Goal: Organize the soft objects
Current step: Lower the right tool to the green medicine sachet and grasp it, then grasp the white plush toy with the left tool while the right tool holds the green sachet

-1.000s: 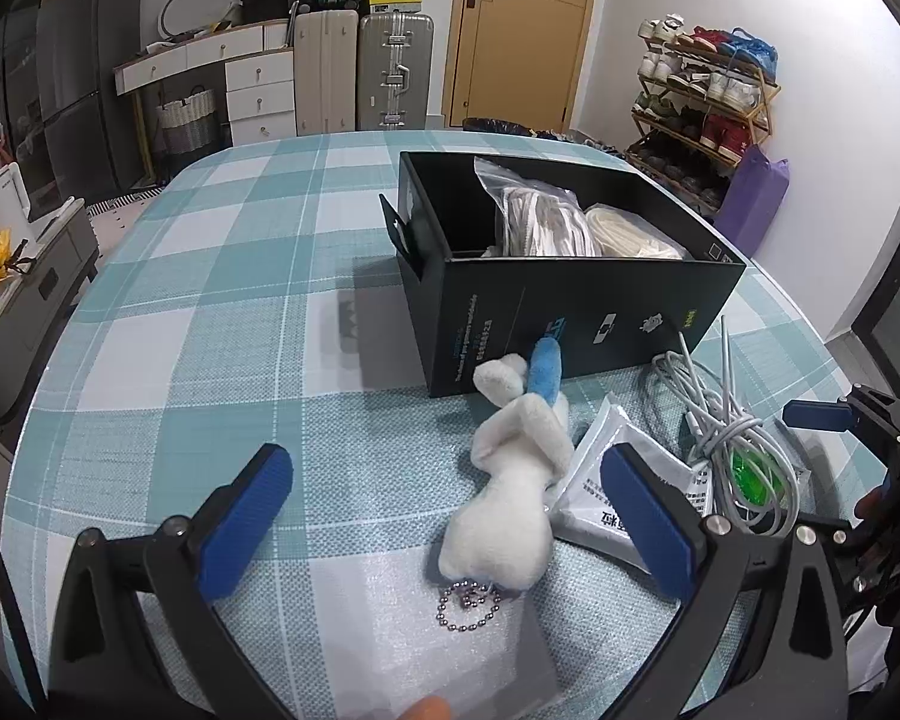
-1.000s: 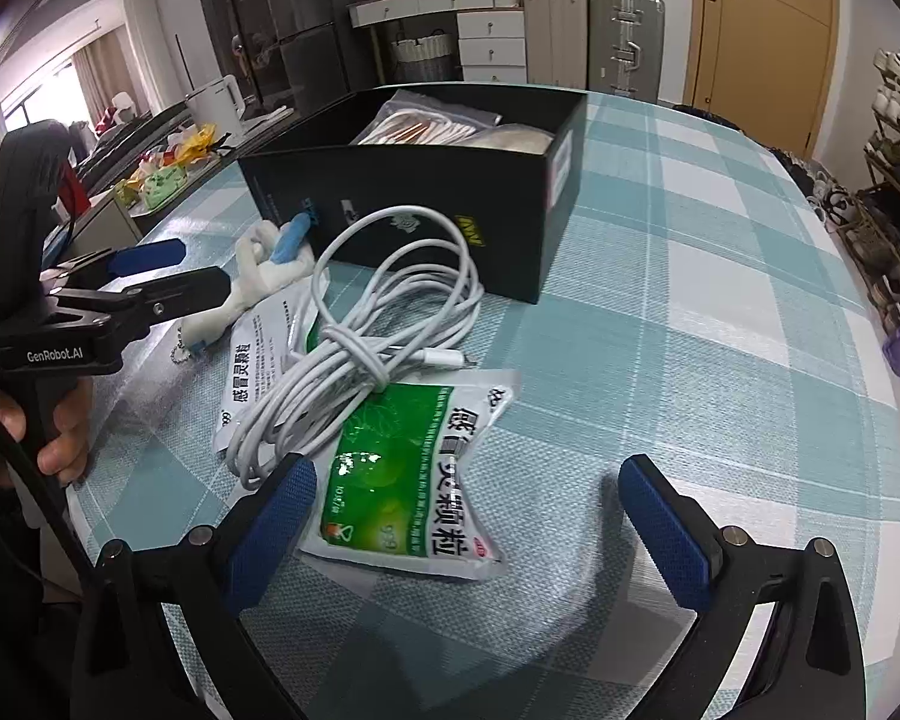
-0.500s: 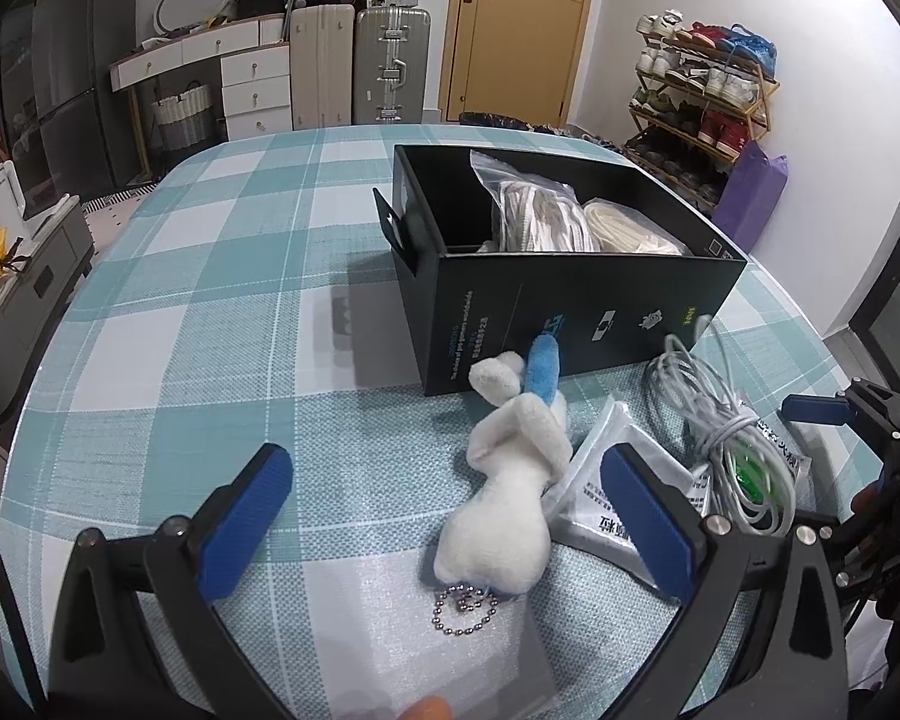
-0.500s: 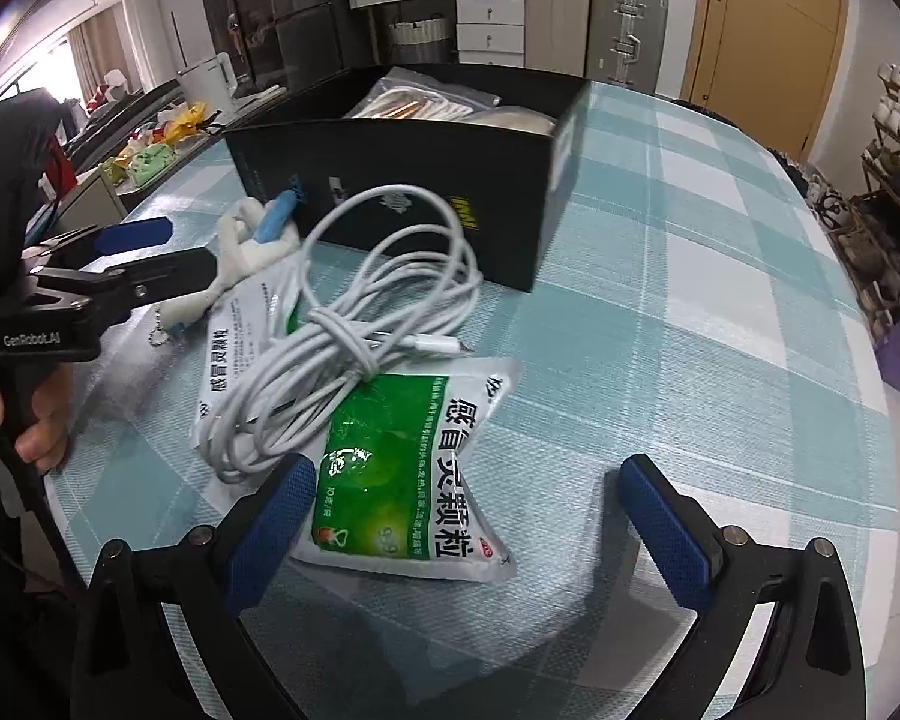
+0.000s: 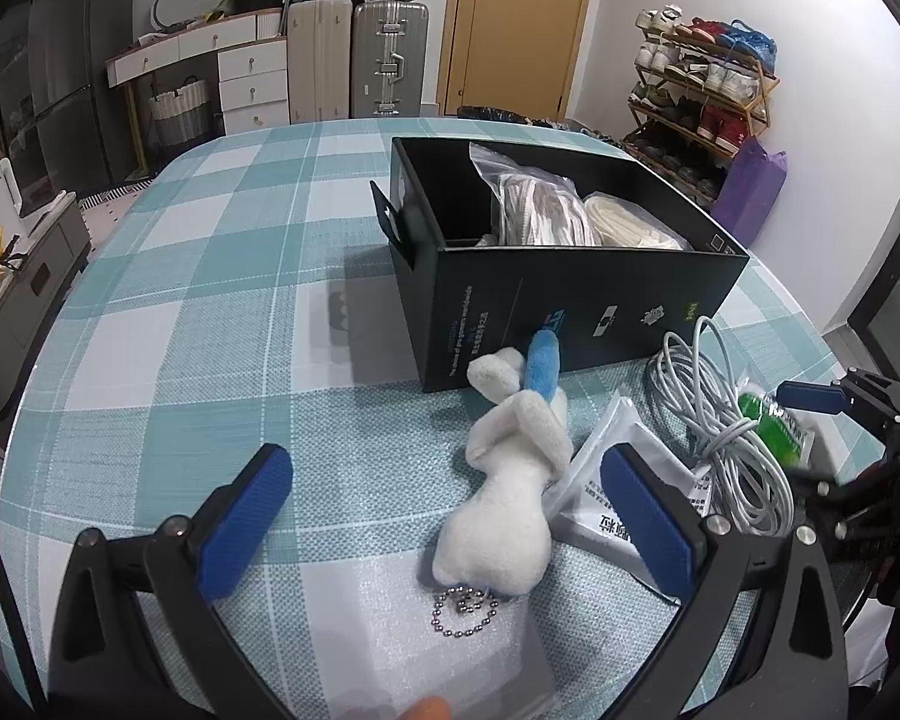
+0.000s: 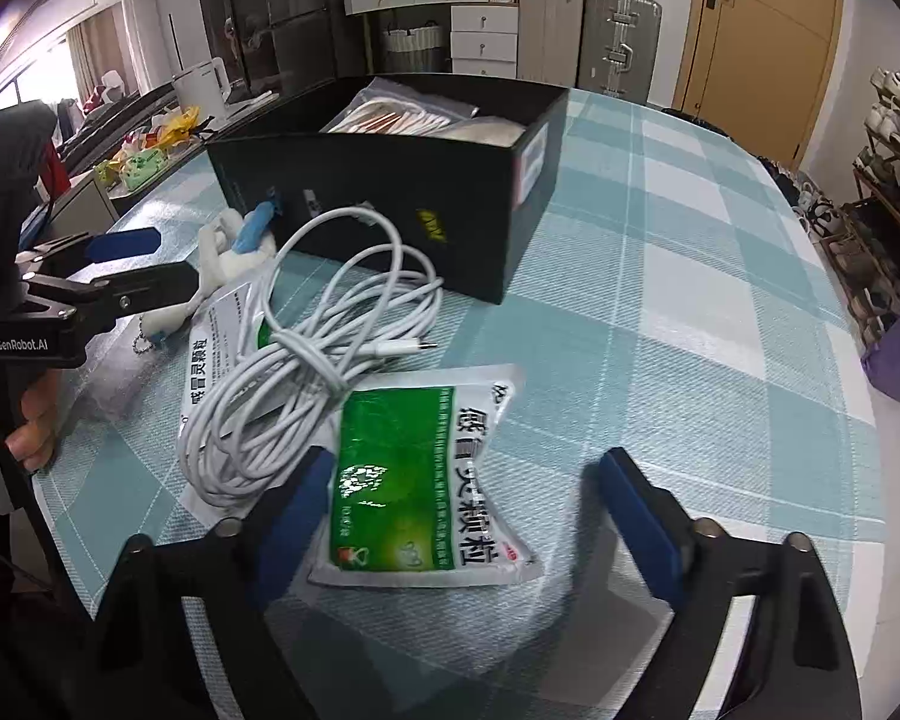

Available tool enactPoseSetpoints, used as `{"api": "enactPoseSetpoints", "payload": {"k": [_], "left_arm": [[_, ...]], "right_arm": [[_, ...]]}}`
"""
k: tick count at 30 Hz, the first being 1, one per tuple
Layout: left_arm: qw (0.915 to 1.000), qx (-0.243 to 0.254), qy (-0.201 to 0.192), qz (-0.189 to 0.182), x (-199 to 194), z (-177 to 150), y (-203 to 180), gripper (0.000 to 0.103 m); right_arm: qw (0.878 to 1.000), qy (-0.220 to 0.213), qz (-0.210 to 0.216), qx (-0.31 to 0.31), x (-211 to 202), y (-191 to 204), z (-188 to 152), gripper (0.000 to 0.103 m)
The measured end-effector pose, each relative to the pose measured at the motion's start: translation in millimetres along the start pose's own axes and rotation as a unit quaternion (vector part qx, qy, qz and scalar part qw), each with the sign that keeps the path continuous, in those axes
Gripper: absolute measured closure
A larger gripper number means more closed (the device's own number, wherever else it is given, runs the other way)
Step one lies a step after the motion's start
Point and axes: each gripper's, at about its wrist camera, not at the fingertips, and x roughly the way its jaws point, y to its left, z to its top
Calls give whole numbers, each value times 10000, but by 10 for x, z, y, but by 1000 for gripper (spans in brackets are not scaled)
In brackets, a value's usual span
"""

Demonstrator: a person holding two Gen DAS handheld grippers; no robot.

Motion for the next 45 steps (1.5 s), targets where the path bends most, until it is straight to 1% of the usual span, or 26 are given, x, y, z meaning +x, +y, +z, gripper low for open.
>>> {"api": "enactPoseSetpoints", "payload": {"k": [2,3,4,5,7,14,20,24,26,28,32,34,36,39,43,45], "left_arm": [[10000,0,-1,-10,0,0,1,0],[10000,-1,-2,-21,2,-1,4,0],[10000,-9,2,-27,5,-2,8,0],[10000,-20,5,-22,7,-4,13,0],[10000,-33,7,-26,7,-9,20,0],[10000,-68,45,-16,14,-18,36,0],[9999,-83,108,52,24,-34,58,0],[9995,-214,227,81,56,-40,114,0],[9991,-243,335,32,90,-35,122,0],[9991,-200,351,-84,93,-40,100,1],[9993,-99,345,-108,94,-44,58,8],[9994,-128,291,-157,71,-52,69,12],[9995,-140,251,-160,52,-59,86,19],[9994,-164,228,-182,29,-66,116,23],[9995,-82,265,-131,44,-57,101,25],[9994,-42,291,-178,53,-38,75,26]], "right_arm": [[10000,-36,-32,38,-14,-36,9,30],[9999,-77,-40,61,-19,-47,11,36],[9999,-104,-48,83,-22,-61,9,40],[9999,-122,-56,105,-26,-74,8,42],[9997,-169,-58,135,-33,-102,0,50],[9996,-265,-39,128,-54,-121,-37,60],[9993,-325,8,189,-86,-131,-54,62],[9990,-392,23,219,-123,-143,-49,62],[9988,-418,15,241,-137,-157,-45,62],[9988,-420,25,233,-141,-159,-48,62],[9988,-430,36,226,-149,-157,-47,62],[9988,-438,31,216,-155,-152,-47,62],[9988,-431,33,212,-152,-151,-47,62],[9989,-438,25,174,-162,-141,-42,62],[9988,-459,10,165,-186,-142,-46,62],[9988,-467,9,167,-188,-153,-43,62]]}}
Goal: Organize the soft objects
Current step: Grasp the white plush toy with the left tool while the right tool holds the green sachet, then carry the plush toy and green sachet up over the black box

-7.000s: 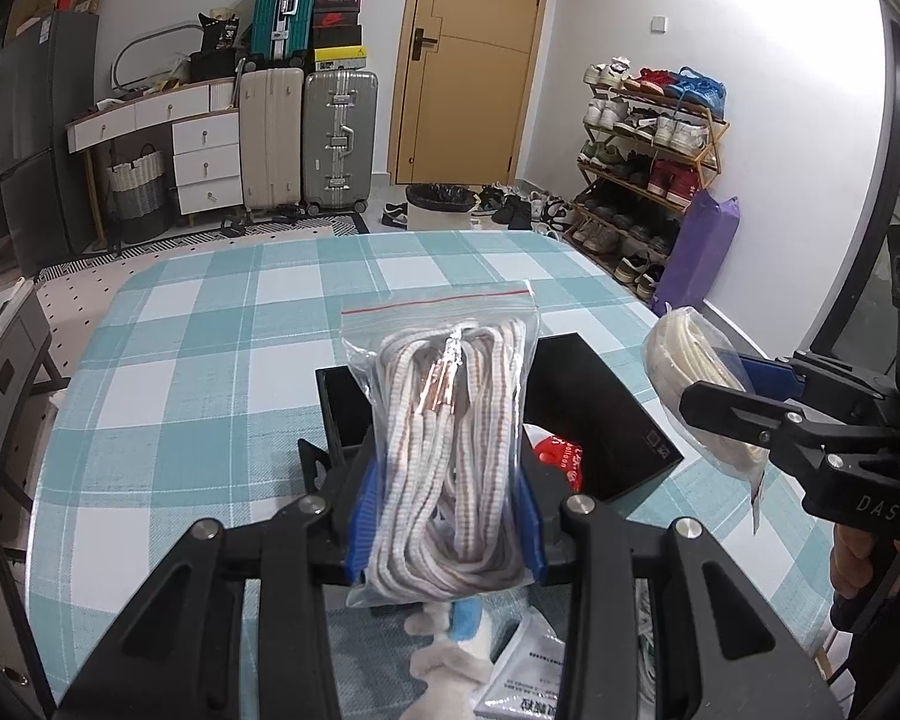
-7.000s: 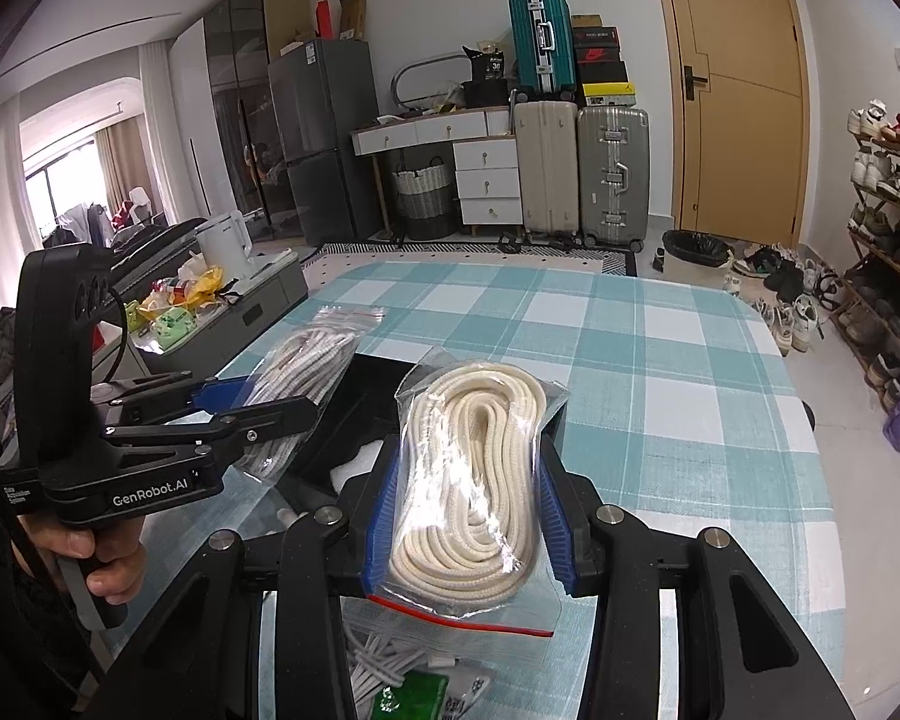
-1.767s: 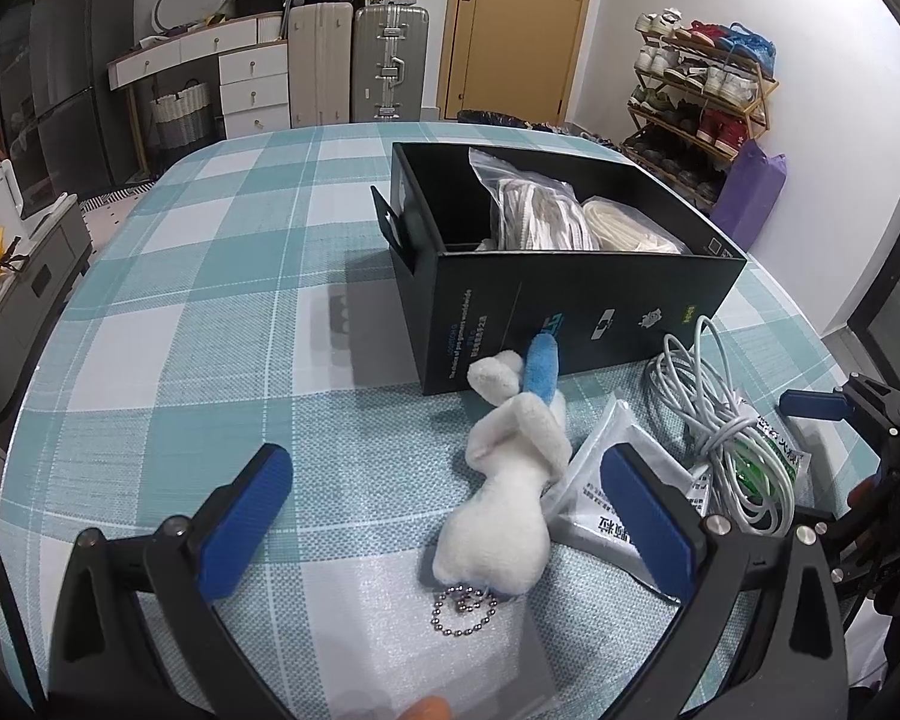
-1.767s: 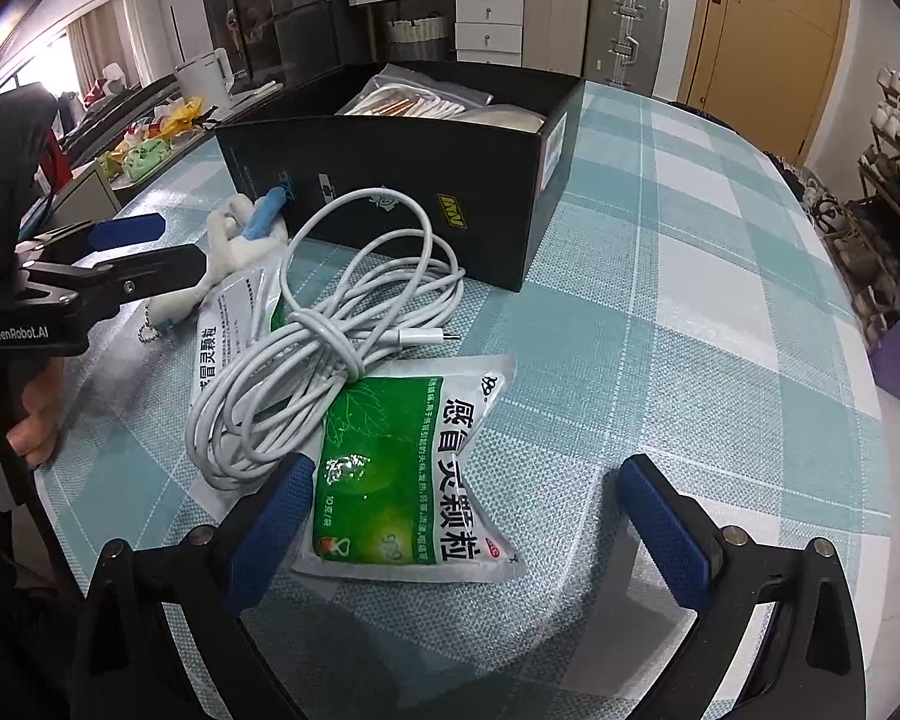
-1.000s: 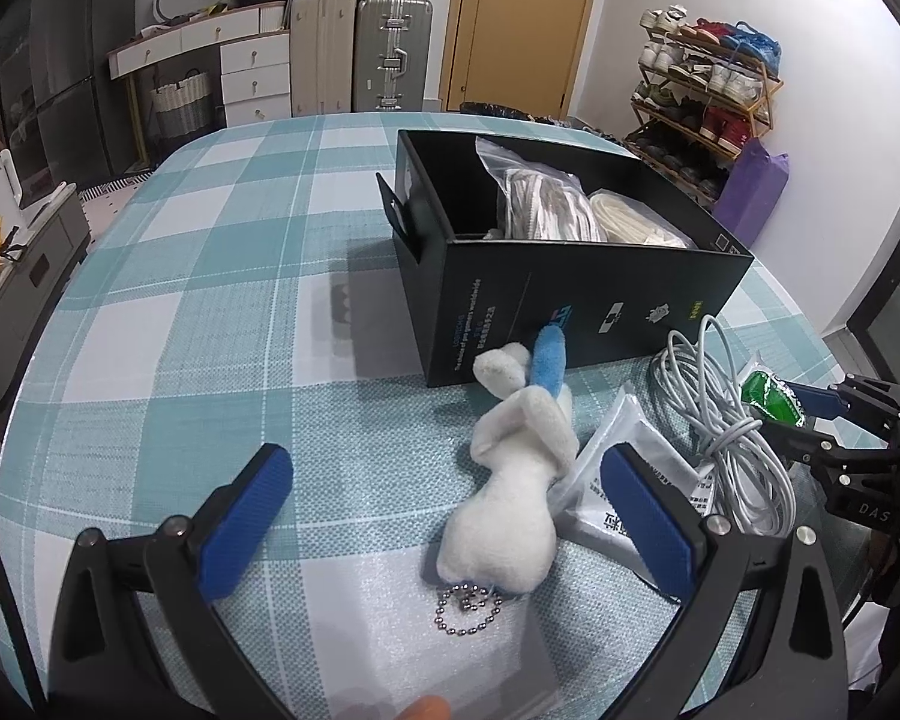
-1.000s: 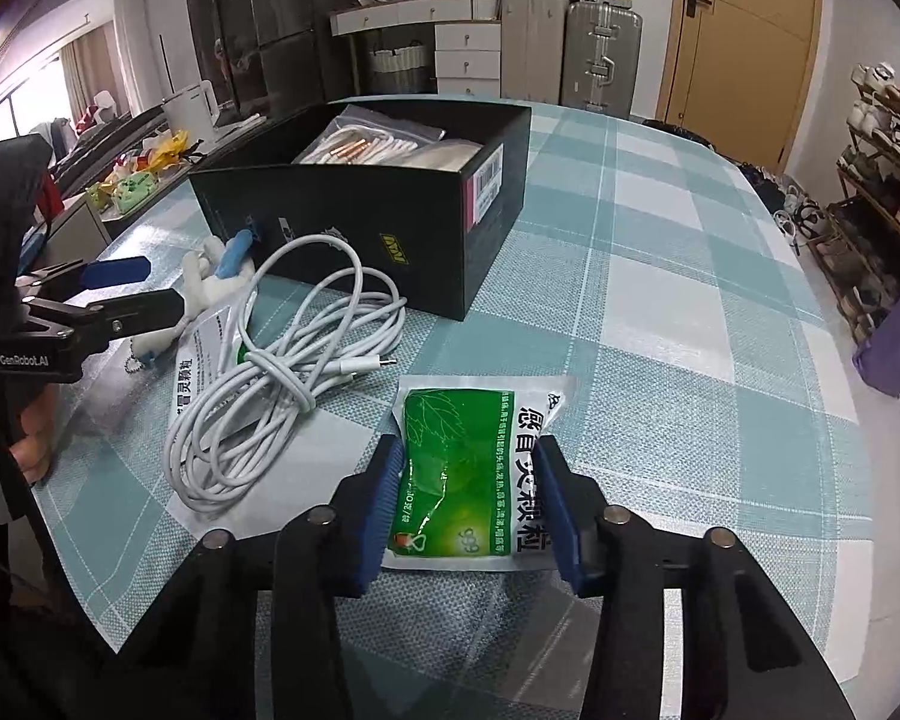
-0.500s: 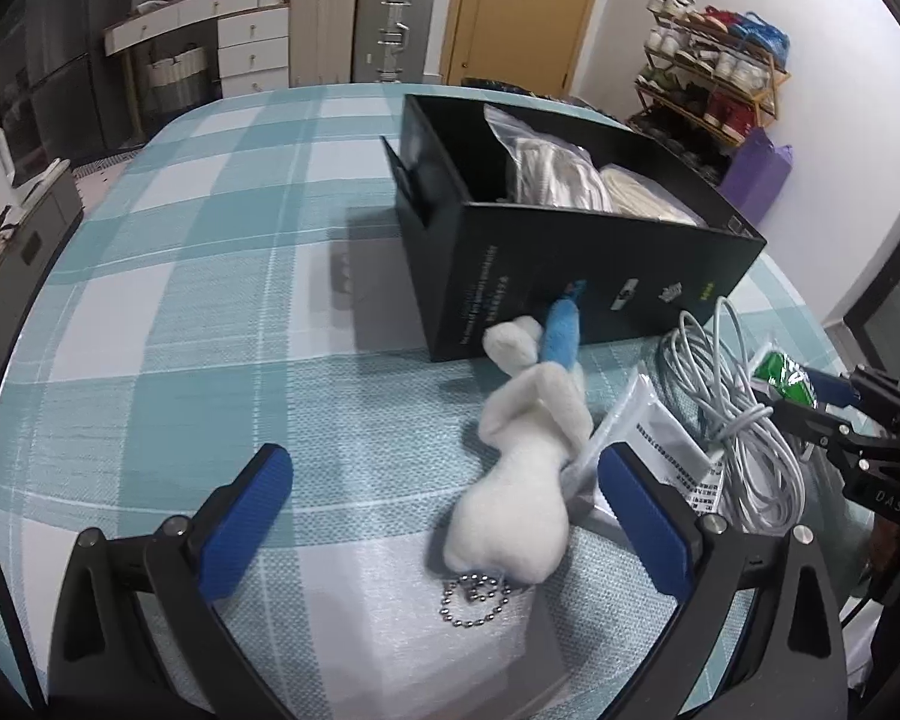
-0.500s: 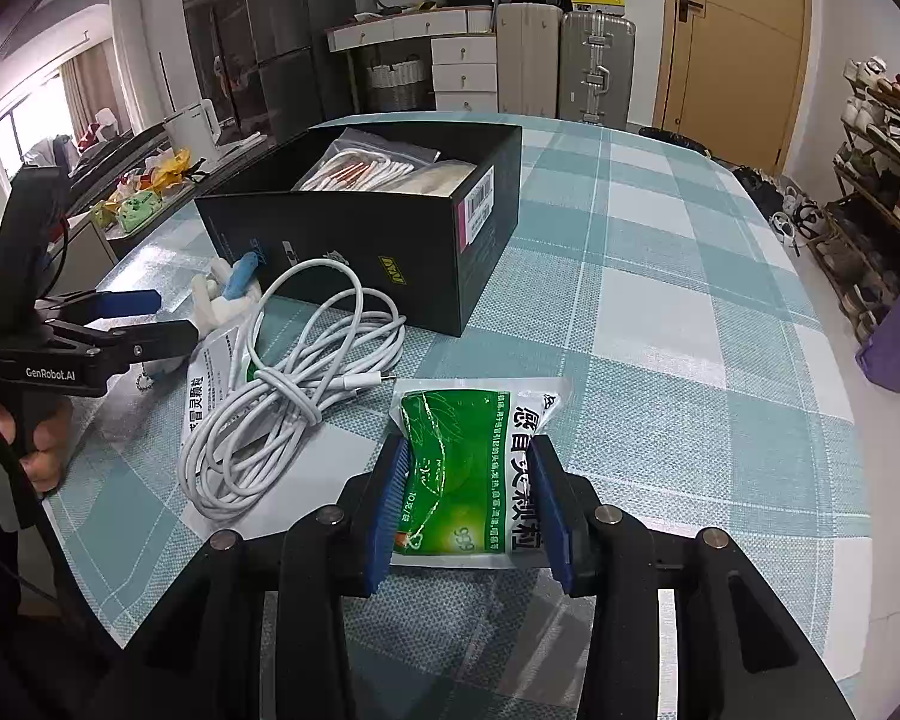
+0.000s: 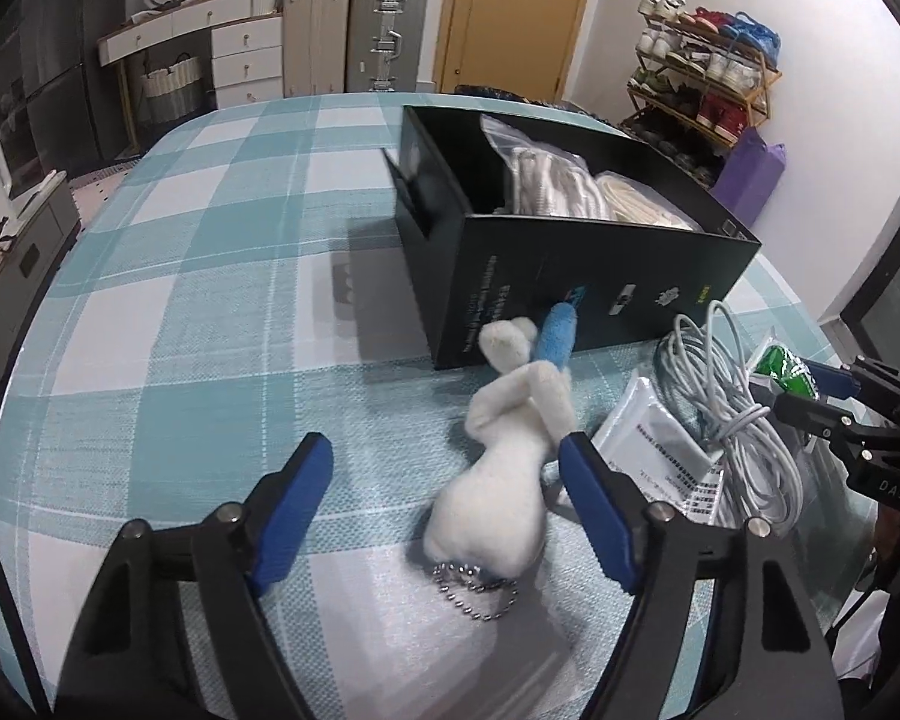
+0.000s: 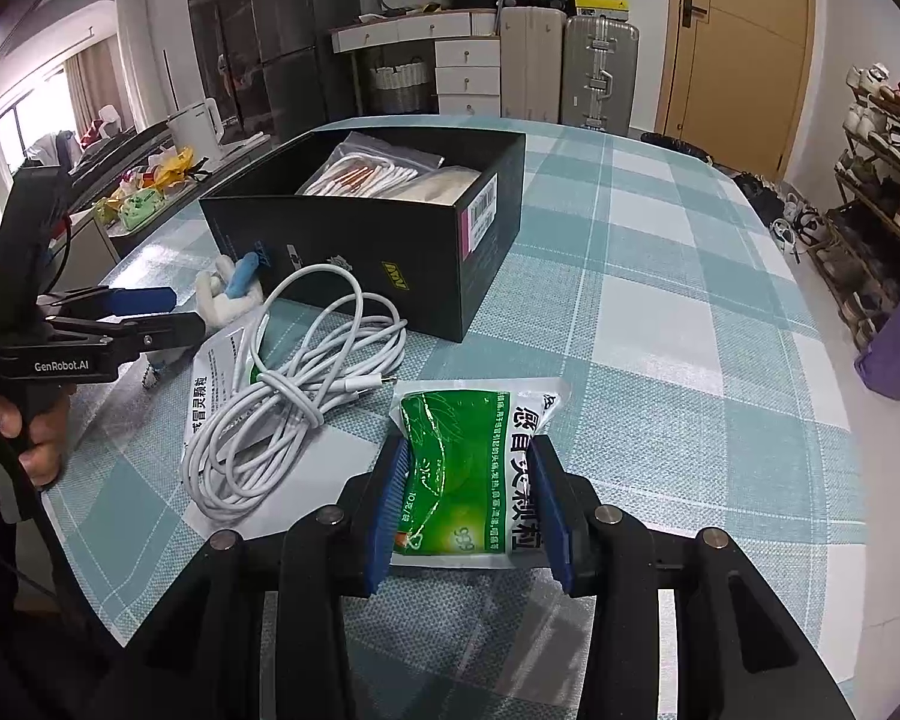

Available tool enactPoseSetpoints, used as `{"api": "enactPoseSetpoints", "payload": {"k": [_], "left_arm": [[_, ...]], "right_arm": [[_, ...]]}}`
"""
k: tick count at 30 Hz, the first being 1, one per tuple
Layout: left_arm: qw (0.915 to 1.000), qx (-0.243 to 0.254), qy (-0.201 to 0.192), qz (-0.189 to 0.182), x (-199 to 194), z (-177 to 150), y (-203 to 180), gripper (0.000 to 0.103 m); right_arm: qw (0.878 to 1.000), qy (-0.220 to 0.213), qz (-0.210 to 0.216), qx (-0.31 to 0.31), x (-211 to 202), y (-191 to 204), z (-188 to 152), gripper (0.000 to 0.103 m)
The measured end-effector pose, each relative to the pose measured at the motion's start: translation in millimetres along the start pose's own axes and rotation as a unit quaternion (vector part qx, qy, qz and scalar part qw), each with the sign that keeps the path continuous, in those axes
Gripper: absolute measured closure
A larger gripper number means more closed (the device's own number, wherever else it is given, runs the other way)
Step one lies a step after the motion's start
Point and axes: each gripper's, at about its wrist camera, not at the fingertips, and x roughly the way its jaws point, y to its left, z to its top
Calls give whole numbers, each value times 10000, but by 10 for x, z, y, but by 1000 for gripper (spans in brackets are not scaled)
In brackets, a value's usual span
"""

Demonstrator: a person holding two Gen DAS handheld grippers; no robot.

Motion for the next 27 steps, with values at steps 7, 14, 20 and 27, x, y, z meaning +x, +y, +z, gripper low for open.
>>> {"api": "enactPoseSetpoints", "payload": {"k": [7,14,20,27], "left_arm": [[9997,224,50,-21,39,54,-127,43],[9990,254,-29,-378,-20,19,-163,80],[9987,104,-185,-460,-102,-2,-96,82],[9982,8,-368,-476,-233,-7,-63,82]], "right_arm": [[10000,-42,-38,25,-45,-32,10,62],[10000,-55,-32,46,-46,-28,-2,62],[9999,-144,-28,23,-75,-9,4,62],[9994,-337,12,-6,-183,46,24,62]]}}
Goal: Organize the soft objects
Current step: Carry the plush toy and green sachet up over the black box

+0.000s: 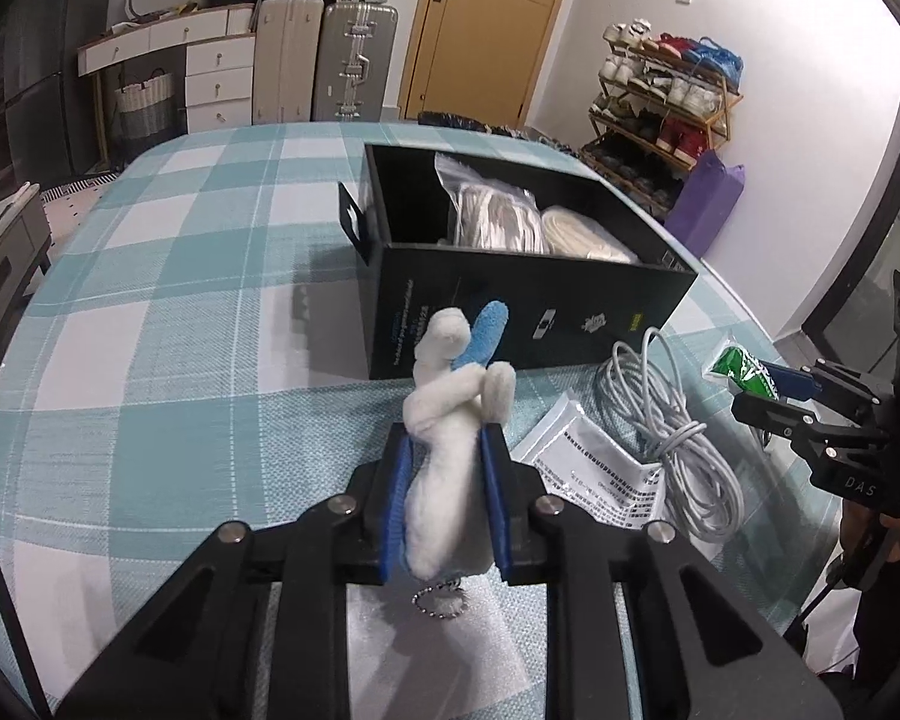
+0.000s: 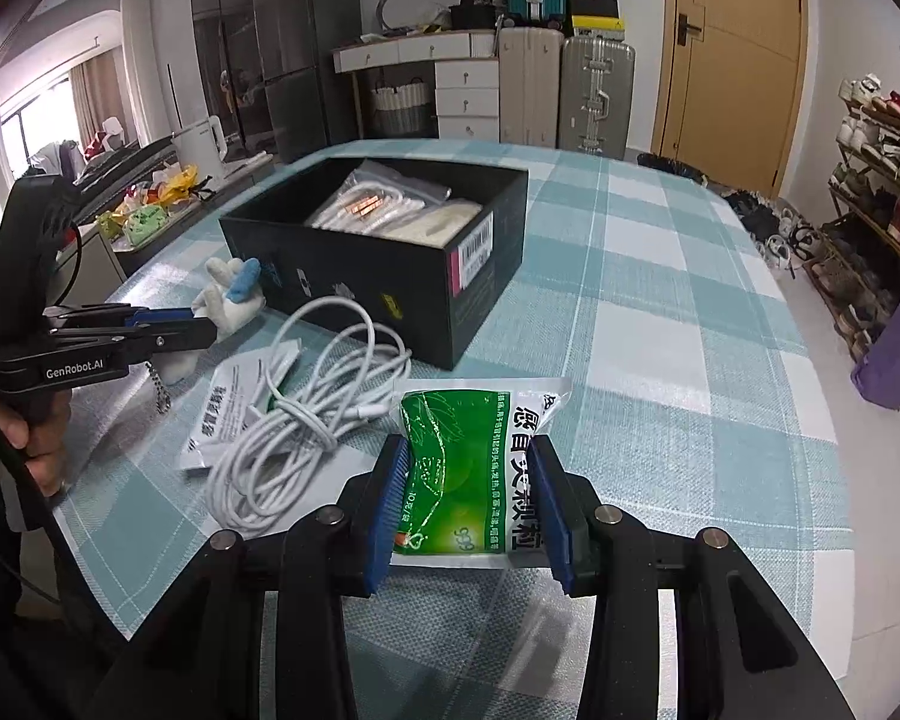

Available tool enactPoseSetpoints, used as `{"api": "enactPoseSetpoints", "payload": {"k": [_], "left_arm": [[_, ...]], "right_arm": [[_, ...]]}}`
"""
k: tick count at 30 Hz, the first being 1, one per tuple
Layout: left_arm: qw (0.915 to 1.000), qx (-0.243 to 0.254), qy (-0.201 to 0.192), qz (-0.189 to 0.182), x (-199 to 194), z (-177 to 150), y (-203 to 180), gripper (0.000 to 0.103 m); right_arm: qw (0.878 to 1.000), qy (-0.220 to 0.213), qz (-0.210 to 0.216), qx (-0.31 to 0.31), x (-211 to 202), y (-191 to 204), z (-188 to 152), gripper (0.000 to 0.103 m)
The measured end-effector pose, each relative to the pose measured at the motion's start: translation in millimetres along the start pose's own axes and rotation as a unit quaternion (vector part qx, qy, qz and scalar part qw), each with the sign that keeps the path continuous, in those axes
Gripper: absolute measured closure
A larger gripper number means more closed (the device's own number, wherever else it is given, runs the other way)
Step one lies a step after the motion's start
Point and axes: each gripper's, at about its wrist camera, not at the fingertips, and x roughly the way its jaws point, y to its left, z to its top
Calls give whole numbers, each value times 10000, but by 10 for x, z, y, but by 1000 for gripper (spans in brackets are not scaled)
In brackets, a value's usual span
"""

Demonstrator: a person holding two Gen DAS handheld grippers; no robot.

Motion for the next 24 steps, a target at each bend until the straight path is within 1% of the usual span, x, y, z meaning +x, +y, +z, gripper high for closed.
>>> {"api": "enactPoseSetpoints", "payload": {"k": [7,13,24], "left_arm": [[9996,-25,-276,13,-164,55,-6,82],[9989,-66,-468,34,-274,170,5,82],[9978,-30,-660,64,-350,371,-28,82]], "right_arm": [[9998,-213,30,8,-139,45,73,62],[9993,-360,93,71,-239,80,169,62],[9975,-636,235,208,-357,80,376,62]]}}
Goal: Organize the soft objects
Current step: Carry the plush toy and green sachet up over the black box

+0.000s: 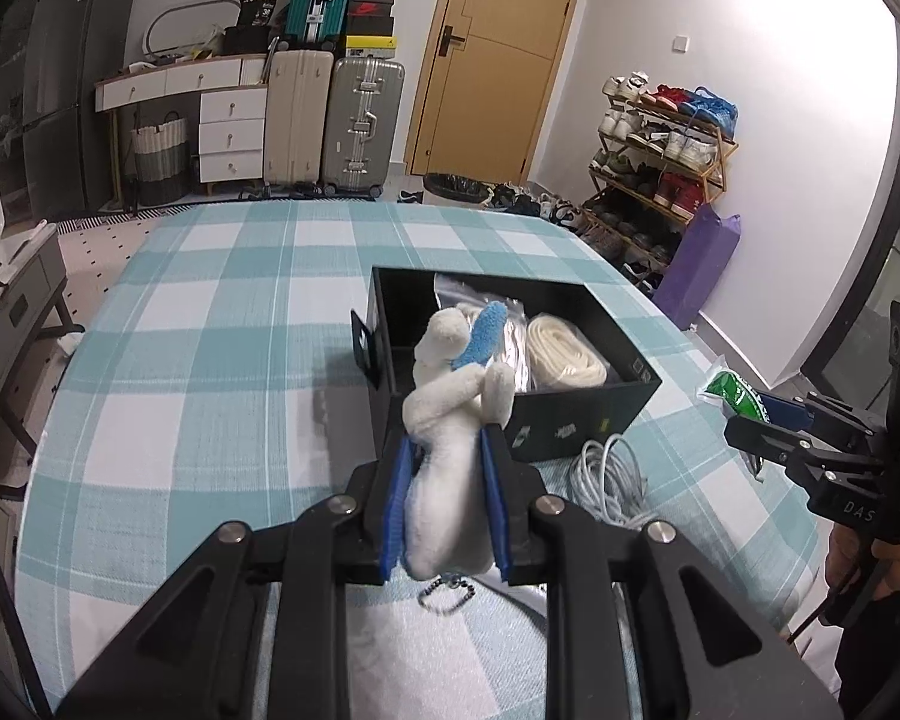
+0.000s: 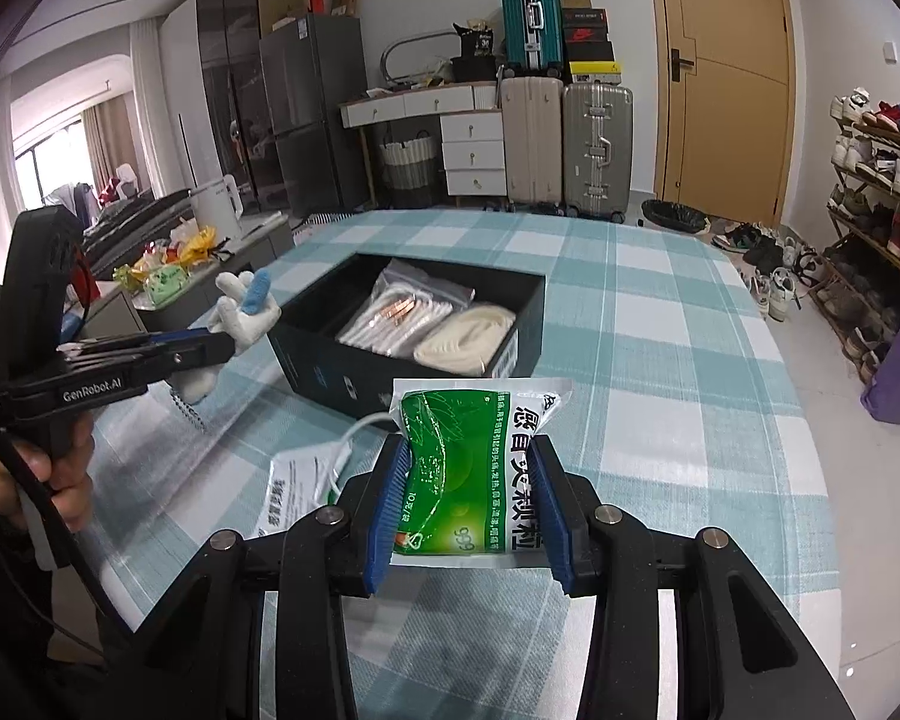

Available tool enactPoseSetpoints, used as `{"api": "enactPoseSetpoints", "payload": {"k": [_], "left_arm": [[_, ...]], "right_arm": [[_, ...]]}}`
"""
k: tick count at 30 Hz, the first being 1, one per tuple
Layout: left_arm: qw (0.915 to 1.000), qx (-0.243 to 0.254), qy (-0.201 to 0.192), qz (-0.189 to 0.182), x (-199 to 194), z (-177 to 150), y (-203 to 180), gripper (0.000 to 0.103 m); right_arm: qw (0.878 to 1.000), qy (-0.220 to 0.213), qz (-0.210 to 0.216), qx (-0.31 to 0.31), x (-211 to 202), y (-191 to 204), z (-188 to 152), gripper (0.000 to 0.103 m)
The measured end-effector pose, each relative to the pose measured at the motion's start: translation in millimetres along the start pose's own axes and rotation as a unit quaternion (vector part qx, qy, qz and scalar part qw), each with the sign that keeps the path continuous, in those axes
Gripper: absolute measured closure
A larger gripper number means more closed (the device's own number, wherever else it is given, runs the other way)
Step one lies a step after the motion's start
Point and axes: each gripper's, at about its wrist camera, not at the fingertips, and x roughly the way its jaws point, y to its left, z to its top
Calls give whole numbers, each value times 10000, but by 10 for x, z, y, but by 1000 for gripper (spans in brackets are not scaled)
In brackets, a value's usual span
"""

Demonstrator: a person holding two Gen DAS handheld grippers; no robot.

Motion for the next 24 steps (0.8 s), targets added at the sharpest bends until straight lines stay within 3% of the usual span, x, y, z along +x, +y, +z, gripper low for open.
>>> {"api": "enactPoseSetpoints", "payload": {"k": [24], "left_arm": [[9998,157,-94,18,258,473,-19,82]], "right_arm": [[9992,-278,161,-239,164,157,613,63]]}}
